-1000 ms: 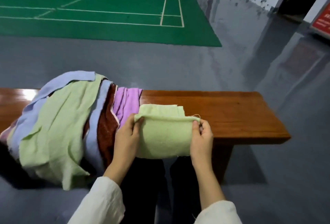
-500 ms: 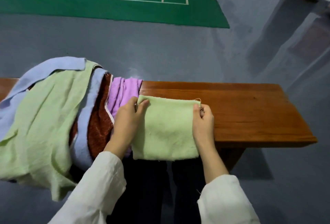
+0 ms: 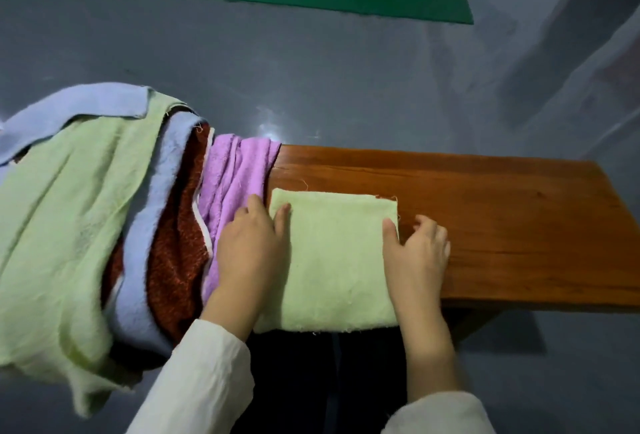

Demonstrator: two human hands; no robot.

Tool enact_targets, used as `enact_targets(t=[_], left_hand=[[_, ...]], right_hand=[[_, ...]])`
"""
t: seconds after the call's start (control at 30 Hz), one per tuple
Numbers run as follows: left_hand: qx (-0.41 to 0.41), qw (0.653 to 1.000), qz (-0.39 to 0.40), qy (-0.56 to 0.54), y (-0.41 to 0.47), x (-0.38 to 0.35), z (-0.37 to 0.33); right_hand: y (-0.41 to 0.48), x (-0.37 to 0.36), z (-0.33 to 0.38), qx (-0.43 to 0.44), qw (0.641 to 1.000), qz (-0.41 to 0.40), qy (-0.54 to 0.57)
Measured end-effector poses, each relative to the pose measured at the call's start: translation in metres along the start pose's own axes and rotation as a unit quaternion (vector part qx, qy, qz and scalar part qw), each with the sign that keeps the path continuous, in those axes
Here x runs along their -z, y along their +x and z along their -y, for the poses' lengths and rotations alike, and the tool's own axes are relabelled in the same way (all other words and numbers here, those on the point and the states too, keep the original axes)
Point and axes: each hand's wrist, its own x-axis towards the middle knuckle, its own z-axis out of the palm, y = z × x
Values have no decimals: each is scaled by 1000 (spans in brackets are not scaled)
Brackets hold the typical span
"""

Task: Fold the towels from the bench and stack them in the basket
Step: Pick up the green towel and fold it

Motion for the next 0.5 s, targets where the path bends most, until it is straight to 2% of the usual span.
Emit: enact_targets(t=[0.13, 0.23, 0.3, 0.4, 0.5], left_hand=[[62, 992, 105, 15, -5, 6, 0], [83, 983, 162, 4, -3, 8, -3], [85, 977, 194, -16, 0, 10, -5], [80, 971, 214, -76, 1, 15, -7], [53, 965, 199, -162, -4, 15, -9]], right_hand=[[-11, 9, 5, -38, 992, 81, -94], [-8, 6, 11, -60, 984, 129, -109], [-3, 8, 13, -57, 980, 162, -100], [0, 9, 11, 3, 981, 167, -94], [-4, 7, 4, 27, 986, 163, 11]])
